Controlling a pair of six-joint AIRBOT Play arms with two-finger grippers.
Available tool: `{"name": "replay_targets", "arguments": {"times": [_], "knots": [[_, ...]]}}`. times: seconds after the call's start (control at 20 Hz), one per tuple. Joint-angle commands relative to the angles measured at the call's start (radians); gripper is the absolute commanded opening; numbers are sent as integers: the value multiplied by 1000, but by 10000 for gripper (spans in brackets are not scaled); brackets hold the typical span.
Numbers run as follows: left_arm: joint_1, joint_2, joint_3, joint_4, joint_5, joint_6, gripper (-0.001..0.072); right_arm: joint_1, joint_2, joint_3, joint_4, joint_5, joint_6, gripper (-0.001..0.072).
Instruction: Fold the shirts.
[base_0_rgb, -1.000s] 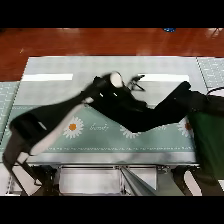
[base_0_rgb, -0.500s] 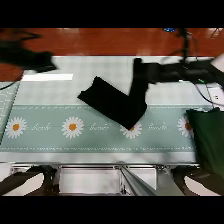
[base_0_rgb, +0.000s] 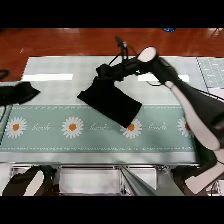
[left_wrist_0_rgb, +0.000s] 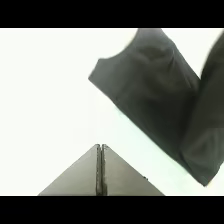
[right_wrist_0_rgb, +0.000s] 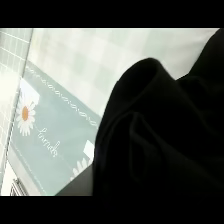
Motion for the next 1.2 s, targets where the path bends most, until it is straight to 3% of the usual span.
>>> {"name": "replay_targets", "arguments": {"times": [0.0,0.05,0.2,0.35,0.45,0.55,0.65,0.85,1.0,1.15], "knots": [[-60,22,-142,-43,80,-1,20,39,-132,81,6,-66,46,231],[-83,19,-165,-44,103,-1,19,39,-141,81,18,-79,45,423],[-115,-5,-185,-43,160,24,19,-15,-104,82,48,-37,42,413],[-67,-13,-162,-43,183,34,20,-178,35,82,-6,177,39,408],[-27,-11,-145,-43,180,41,20,-285,168,76,-217,360,61,407],[-9,-11,-146,-43,180,41,20,-323,339,-43,-530,436,129,407],[-12,-11,-146,-44,180,41,20,-314,551,-341,-697,280,234,408],[-13,-11,-146,-48,180,41,19,-303,886,-995,-541,-245,458,408],[-13,-11,-146,-54,172,41,19,-261,896,-1228,-263,-401,403,408],[-20,-13,-146,-56,165,41,19,-168,777,-1242,-175,-440,354,408]]}}
